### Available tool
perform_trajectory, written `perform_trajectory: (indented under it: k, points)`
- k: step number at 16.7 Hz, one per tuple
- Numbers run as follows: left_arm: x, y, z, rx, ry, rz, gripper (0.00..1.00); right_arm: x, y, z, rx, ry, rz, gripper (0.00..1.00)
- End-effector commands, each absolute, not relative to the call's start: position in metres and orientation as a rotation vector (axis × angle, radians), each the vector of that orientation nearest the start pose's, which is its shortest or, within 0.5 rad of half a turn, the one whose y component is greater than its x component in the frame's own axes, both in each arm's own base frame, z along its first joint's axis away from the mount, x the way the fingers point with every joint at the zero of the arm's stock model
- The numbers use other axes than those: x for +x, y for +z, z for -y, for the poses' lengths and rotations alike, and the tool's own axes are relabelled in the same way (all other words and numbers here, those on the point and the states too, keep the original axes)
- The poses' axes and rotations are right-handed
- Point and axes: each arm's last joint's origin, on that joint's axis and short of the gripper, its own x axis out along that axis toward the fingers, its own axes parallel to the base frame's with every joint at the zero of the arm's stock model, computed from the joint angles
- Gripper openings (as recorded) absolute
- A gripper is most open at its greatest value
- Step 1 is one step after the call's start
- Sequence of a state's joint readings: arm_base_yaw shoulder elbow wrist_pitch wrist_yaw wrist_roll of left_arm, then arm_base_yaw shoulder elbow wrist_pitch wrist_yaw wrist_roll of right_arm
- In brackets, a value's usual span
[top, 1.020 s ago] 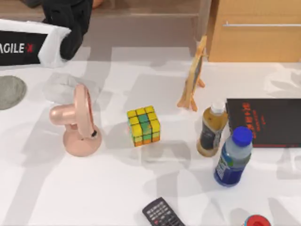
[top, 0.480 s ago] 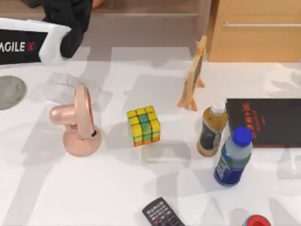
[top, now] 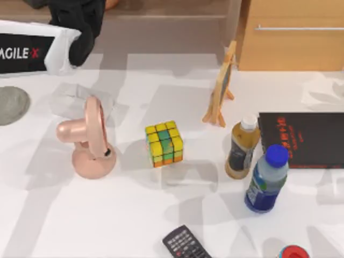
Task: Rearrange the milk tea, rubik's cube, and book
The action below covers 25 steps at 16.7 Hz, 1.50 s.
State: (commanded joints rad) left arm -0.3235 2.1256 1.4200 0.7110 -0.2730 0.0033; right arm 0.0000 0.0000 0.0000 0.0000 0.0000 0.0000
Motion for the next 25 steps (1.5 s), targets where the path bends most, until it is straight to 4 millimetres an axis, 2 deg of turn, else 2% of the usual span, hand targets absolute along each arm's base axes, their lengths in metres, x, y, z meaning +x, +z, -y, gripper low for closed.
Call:
perform_trajectory:
  k: [1, 2, 12, 25]
  points:
    - [0.467, 0.211, 0.142, -0.011, -0.026, 0.001, 0.02, 0.106, 0.16, 0.001, 0.0, 0.0, 0.0, 1.0]
    - [0.467, 0.211, 0.142, -0.011, -0.026, 0.001, 0.0, 0.106, 0.16, 0.001, 0.0, 0.0, 0.0, 1.0]
    - [0.463, 0.213, 0.143, -0.01, -0.029, 0.002, 0.0, 0.106, 0.16, 0.001, 0.0, 0.0, 0.0, 1.0]
    - [0.399, 0.221, 0.142, -0.008, -0.029, -0.003, 0.0, 0.106, 0.16, 0.001, 0.0, 0.0, 0.0, 1.0]
